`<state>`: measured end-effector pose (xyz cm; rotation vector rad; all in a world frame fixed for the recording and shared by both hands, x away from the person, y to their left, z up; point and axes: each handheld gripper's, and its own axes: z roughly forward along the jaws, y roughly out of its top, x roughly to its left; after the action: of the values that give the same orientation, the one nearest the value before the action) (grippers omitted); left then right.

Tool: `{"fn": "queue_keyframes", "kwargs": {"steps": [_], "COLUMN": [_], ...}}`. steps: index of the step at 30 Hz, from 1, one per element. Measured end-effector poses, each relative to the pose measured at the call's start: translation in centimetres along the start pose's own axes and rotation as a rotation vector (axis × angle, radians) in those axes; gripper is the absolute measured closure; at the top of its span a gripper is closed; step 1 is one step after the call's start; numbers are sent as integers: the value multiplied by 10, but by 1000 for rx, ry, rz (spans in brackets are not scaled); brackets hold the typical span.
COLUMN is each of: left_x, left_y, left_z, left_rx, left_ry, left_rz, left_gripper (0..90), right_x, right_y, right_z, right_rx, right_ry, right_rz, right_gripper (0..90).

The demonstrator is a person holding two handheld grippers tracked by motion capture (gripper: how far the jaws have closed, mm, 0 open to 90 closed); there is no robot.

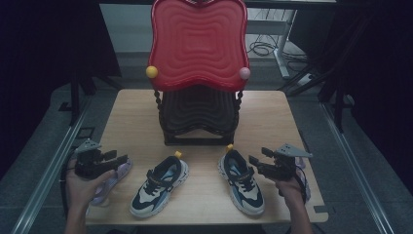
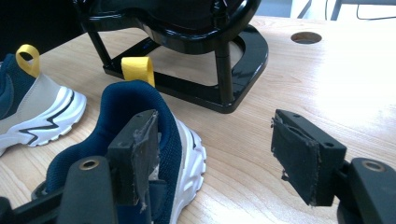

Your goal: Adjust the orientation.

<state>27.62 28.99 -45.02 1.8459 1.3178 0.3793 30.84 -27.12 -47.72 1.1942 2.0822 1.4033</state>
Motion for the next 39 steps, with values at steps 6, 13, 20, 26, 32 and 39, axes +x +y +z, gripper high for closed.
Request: {"fn": "queue_keyframes", "kwargs": {"steps": [6,13,20,26,32,39], "left_x": [-9,-8,-14,-23,-37,-39], "left_y": [7,4,2,4,6,5], "left_z": [10,14,21,21,17,17], "left_rx": [17,11,31,31,16,15], "left_ry": [0,-2,-21,-27,-37,-22], "left_rz": [14,-13,24,48,80,82], "left_gripper": [409,394,386,387,391,385], "right_x": [0,3,10,8,-6,-15], "right_y": [0,4,14,10,0,-19], "right_z": [3,3,-13,-29,-55,-81], "right_rx": [19,50,59,78,103,141], "right_ry": [-7,-25,-83,-87,-54,-36], "right_rz": [-20,-37,-36,-6,2,-14], "right_gripper": [326,342,396,528,718,868]}}
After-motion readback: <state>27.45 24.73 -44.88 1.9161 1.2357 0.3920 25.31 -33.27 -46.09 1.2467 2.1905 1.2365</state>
